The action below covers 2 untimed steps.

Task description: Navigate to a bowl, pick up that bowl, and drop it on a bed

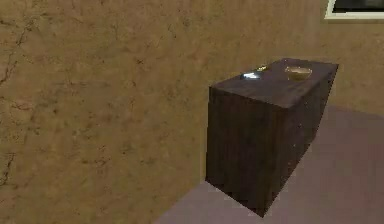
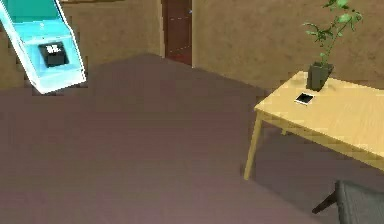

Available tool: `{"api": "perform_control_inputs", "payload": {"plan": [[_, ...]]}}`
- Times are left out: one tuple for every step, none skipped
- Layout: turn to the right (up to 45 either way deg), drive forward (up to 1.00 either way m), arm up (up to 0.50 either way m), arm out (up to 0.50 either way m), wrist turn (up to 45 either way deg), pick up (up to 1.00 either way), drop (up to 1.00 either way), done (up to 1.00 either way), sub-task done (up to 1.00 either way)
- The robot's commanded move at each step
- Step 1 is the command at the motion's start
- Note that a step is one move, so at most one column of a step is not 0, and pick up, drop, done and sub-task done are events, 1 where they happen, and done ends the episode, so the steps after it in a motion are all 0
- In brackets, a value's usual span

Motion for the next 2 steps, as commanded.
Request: {"api": "perform_control_inputs", "payload": {"plan": [[45.0,0.0,0.0,0.0,0.0,0.0,0.0,0.0,0.0],[12.0,0.0,0.0,0.0,0.0,0.0,0.0,0.0,0.0]]}}
